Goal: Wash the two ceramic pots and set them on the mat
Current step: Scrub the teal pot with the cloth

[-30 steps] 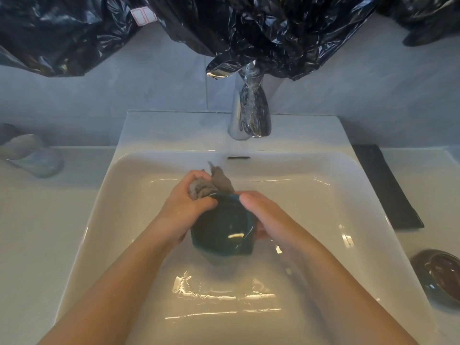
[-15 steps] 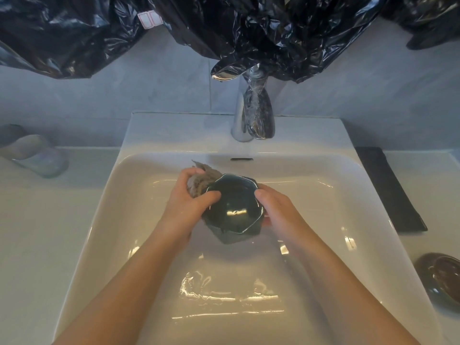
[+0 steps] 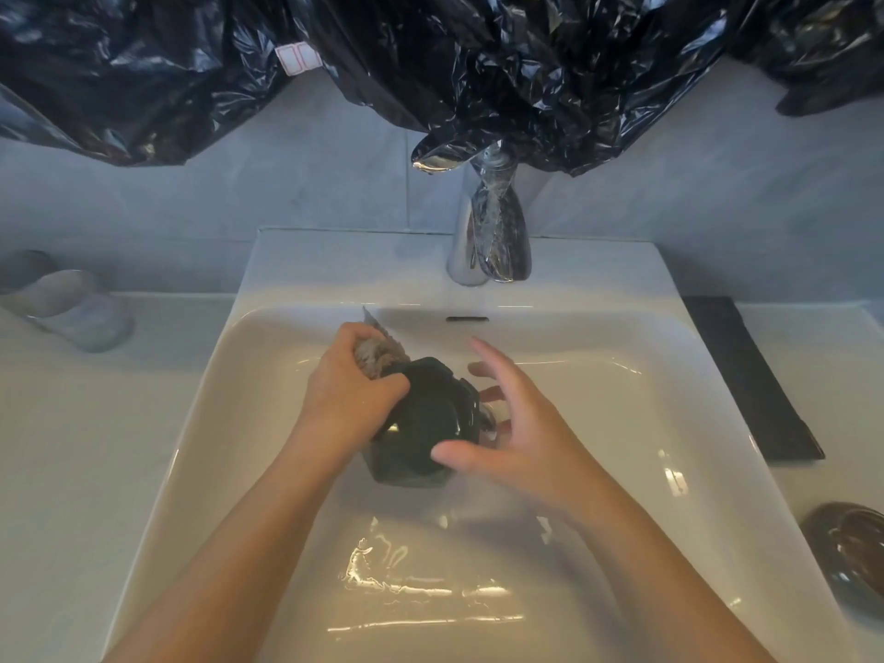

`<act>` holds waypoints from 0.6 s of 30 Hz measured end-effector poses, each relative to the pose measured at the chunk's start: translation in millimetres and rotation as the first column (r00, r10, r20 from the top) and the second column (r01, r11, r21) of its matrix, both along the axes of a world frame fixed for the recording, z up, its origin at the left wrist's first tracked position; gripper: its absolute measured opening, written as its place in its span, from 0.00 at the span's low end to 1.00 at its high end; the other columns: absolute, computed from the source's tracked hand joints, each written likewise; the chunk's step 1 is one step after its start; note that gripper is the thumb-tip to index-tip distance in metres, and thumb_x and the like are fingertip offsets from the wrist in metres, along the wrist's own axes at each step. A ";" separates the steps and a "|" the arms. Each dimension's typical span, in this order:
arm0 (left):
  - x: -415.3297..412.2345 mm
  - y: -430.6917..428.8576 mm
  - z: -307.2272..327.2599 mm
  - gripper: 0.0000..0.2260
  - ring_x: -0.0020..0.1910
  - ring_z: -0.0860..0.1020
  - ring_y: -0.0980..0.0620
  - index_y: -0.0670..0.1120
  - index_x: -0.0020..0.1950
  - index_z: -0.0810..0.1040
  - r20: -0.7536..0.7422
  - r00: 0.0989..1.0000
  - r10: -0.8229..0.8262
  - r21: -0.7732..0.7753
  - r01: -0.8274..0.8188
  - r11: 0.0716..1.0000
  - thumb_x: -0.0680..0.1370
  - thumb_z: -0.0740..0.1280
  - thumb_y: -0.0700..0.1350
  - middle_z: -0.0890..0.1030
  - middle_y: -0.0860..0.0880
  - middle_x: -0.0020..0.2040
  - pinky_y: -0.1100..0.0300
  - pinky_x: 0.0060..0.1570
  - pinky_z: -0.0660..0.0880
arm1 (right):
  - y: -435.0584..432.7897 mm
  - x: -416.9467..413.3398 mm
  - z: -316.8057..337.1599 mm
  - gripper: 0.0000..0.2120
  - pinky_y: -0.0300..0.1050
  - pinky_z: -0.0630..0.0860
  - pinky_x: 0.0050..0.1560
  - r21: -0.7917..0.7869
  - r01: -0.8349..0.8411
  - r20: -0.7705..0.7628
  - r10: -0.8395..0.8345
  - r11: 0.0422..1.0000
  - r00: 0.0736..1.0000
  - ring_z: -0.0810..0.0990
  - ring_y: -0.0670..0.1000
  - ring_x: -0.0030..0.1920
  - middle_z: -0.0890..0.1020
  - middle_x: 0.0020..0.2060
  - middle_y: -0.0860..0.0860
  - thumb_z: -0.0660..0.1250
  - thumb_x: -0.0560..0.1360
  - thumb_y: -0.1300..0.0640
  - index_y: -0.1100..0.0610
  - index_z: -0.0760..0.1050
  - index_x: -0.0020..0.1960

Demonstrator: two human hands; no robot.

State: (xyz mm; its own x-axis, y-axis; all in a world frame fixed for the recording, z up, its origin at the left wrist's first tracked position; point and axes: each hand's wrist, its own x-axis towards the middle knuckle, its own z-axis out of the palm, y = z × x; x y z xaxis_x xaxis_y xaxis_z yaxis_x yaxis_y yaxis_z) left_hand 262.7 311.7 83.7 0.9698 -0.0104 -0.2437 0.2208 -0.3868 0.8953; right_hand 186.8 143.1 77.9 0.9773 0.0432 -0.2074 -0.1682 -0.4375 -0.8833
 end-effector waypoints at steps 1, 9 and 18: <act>1.1 -0.2 2.2 0.16 0.41 0.77 0.51 0.55 0.52 0.71 0.002 1.000 -0.022 0.036 0.022 0.999 0.71 0.69 0.39 0.77 0.51 0.45 0.57 0.33 0.77 | 2.8 -0.8 2.4 0.51 0.44 0.74 0.65 -0.061 -0.038 0.013 0.039 0.997 0.999 0.69 0.41 0.68 0.64 0.71 0.36 0.74 0.58 0.34 0.32 0.51 0.75; -3.7 -8.3 2.4 0.13 0.46 0.79 0.47 0.56 0.50 0.71 -0.124 0.989 -0.081 0.021 0.084 0.996 0.71 0.70 0.42 0.79 0.48 0.47 0.46 0.49 0.80 | 14.8 -4.7 8.0 0.59 0.42 0.67 0.67 -0.357 -0.158 0.053 0.189 0.921 0.981 0.57 0.42 0.71 0.57 0.71 0.36 0.78 0.63 0.38 0.39 0.38 0.78; 10.1 1.5 24.6 0.14 0.50 0.78 0.49 0.43 0.48 0.77 -0.167 0.901 -0.401 -0.182 0.372 0.910 0.83 0.56 0.49 0.81 0.46 0.51 0.48 0.57 0.73 | -2.1 -2.4 -1.1 0.51 0.37 0.73 0.64 0.081 -0.134 -0.082 0.140 0.988 0.987 0.71 0.41 0.66 0.68 0.67 0.37 0.80 0.66 0.52 0.28 0.50 0.74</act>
